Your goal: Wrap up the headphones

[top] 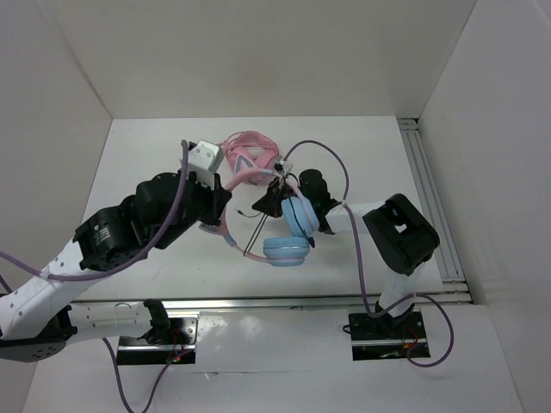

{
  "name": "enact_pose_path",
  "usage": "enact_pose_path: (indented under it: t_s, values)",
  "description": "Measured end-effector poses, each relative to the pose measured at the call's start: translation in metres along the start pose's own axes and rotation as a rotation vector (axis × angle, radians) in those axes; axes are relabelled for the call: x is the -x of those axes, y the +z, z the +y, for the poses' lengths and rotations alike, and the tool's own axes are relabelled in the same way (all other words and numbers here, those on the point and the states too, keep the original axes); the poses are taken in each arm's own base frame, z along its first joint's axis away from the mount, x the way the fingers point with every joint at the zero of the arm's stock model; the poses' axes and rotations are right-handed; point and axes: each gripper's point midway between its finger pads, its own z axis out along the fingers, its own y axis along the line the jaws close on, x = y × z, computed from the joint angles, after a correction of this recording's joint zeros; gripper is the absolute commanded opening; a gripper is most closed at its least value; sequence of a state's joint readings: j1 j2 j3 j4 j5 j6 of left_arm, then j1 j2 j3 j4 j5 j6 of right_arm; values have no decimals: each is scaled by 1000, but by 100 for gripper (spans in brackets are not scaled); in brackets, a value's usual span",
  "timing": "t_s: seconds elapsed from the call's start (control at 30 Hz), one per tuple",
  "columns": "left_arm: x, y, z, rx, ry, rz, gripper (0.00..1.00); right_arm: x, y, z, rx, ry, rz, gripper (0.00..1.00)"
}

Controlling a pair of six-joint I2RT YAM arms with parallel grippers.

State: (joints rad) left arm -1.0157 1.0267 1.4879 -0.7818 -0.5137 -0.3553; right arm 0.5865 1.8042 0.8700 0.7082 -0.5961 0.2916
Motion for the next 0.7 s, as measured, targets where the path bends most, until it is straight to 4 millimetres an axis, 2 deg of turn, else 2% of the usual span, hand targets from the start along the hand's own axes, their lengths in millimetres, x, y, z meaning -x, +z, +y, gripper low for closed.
enact_pose_path:
  t_s: [0.1, 0.37, 0.53, 0.7]
  values:
    - [12, -2, 0, 7, -50, -38, 0, -4, 1, 2, 19, 17, 0, 15]
    - [16, -2, 3, 46, -140, -59, 0, -7, 1, 6, 32, 17, -12, 15]
    - [22, -6, 13, 94, -206, -96, 0, -10, 2, 11, 37, 14, -13, 18]
    - [32, -15, 25, 139, -266, -153, 0, -31, 3, 22, 46, 38, 12, 19]
